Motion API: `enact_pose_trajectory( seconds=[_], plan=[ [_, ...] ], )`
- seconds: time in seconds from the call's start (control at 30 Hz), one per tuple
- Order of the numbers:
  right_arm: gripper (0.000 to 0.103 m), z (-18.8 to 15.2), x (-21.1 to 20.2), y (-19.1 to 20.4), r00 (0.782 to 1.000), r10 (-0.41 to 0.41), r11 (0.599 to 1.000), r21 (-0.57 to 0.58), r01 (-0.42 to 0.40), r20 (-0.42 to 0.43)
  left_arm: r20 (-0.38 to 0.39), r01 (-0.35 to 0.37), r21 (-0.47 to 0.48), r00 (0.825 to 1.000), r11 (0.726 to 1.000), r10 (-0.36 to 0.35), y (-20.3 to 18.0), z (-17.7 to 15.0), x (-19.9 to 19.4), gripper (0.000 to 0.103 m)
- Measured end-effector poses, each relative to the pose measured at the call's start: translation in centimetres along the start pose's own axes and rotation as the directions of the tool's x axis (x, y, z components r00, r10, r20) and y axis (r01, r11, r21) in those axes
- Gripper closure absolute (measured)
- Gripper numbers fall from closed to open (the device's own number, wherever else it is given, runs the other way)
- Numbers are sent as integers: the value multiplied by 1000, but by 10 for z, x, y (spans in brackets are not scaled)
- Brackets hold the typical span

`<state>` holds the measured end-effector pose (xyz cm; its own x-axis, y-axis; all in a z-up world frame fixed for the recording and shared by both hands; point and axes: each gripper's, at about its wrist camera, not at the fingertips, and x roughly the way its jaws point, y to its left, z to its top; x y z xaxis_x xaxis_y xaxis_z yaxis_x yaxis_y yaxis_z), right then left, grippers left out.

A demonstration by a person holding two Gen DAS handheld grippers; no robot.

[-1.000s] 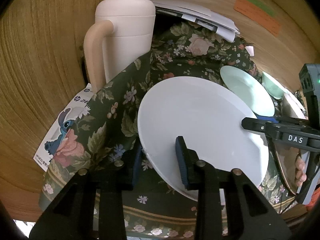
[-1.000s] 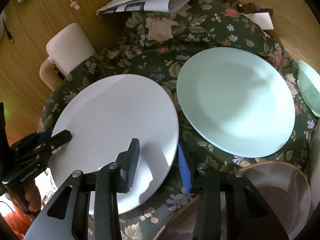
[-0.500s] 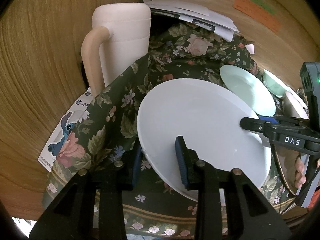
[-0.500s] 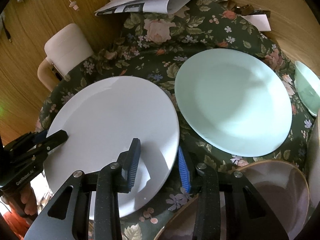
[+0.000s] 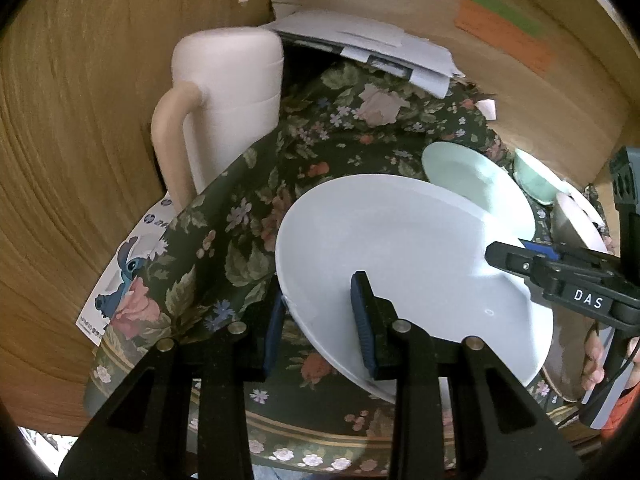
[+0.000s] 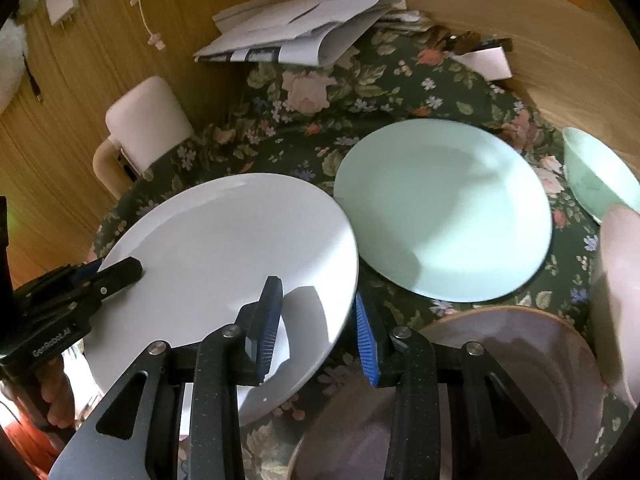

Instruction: Organize plates and bowls

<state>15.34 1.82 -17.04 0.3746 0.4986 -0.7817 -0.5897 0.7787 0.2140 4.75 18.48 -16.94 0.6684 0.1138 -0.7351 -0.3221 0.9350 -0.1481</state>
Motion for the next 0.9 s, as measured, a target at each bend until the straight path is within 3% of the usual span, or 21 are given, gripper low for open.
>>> enact_pose_trajectory(
  seconds=[0.9],
  plan=[
    [71,-35,-87,-41,988,-86,991,109,72,131,52,100,113,993,989,-106,-77,3,-28,70]
  ],
)
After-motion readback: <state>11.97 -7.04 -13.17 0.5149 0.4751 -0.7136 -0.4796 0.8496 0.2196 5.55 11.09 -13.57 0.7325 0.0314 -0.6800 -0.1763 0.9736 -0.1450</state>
